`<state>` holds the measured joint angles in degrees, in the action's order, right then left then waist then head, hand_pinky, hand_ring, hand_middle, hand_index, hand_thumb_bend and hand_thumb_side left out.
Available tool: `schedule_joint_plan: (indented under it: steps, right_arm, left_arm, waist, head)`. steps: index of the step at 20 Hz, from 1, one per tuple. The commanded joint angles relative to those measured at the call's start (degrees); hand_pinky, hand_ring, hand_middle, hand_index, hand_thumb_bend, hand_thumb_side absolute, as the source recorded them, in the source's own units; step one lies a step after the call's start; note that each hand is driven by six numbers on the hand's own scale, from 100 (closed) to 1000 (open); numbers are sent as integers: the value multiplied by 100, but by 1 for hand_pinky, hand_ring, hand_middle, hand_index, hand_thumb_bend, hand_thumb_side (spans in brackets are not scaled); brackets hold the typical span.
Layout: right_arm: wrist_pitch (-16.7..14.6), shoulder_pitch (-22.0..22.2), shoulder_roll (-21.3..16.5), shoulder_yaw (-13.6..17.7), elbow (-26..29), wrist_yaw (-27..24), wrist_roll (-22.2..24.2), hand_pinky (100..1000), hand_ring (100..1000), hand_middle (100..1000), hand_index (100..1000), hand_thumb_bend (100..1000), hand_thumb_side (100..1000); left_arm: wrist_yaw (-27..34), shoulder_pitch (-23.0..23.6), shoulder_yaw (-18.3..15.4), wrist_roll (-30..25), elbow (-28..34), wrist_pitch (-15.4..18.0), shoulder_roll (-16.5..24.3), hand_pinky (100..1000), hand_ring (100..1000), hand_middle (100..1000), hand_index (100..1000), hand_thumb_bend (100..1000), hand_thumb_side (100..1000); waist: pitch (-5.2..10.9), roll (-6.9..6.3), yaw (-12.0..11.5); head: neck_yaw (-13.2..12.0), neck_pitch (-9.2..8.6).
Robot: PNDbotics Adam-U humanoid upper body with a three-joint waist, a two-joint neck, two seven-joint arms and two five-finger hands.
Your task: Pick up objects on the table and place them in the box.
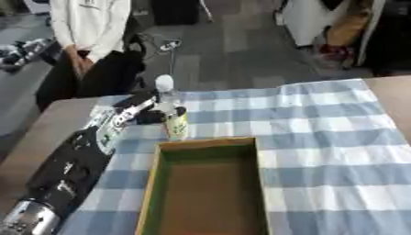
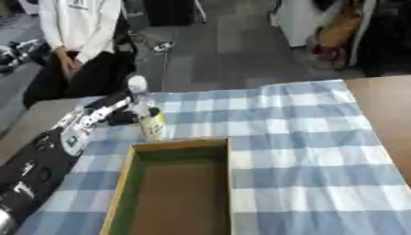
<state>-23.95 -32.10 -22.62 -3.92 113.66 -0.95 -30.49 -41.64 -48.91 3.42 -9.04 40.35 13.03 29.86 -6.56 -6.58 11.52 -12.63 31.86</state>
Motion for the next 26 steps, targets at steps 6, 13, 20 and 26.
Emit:
schedule_joint_plan:
  steps: [6,13,20,26]
  right_arm:
    - [1,-126,3,16,93,-30,29,406,495,560,643,100,846]
    - [3,-117,-5,15,93,-32,34,406,495,560,643,100,845]
    - [4,-113,-11,15,93,-34,34,406,495,559,643,100,845]
    - [2,-101,-29,19,93,-31,31,406,495,559,643,100,845]
  left_arm:
    - [31,-153,-174,781,-140,-371,33,831,682,827,859,803,658]
    - [689,-112,-245,2105,-96,-758,-5,323,235,425,562,100,884]
    - [1108,-57,-120,2921,-34,-482,-9,100,100,110,349,100,771]
    - [1206,-27,-112,3340,240,-91,56,100,100,100,312,100,733]
  waist:
    - [62,31,18]
    - [60,40,7]
    - [63,42,-1]
    - [77,33,-22]
  head:
    - [-57,-95]
    - [-39,-103]
    - [-28,-114]
    - [-6,-108]
